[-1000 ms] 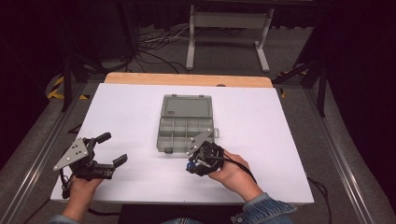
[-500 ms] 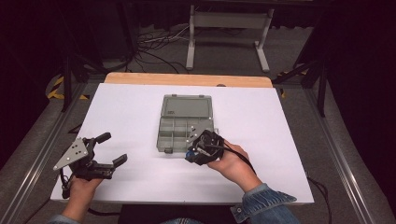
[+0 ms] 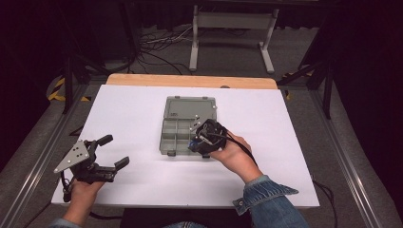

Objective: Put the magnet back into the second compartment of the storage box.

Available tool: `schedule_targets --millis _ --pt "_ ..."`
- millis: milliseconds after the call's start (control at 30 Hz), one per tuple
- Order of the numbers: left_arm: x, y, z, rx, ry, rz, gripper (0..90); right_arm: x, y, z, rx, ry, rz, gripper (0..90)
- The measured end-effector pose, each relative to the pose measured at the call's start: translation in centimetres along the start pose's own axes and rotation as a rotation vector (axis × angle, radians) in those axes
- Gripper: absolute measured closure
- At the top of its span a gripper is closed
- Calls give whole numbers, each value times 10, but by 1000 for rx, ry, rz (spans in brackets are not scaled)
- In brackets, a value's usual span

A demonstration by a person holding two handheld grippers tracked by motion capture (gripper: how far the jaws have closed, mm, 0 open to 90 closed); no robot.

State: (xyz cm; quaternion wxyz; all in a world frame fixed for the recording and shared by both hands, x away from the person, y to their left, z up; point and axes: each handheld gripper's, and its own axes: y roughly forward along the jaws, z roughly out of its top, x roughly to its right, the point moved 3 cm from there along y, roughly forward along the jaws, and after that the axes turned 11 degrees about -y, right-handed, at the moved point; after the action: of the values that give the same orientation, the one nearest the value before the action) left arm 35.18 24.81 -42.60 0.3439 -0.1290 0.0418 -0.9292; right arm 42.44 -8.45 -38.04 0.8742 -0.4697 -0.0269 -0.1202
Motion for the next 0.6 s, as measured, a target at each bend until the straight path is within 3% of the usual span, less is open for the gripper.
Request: schedule_targets --millis 600 --pt "1 1 -1 0 -10 -4 18 34 2 9 15 42 -50 626"
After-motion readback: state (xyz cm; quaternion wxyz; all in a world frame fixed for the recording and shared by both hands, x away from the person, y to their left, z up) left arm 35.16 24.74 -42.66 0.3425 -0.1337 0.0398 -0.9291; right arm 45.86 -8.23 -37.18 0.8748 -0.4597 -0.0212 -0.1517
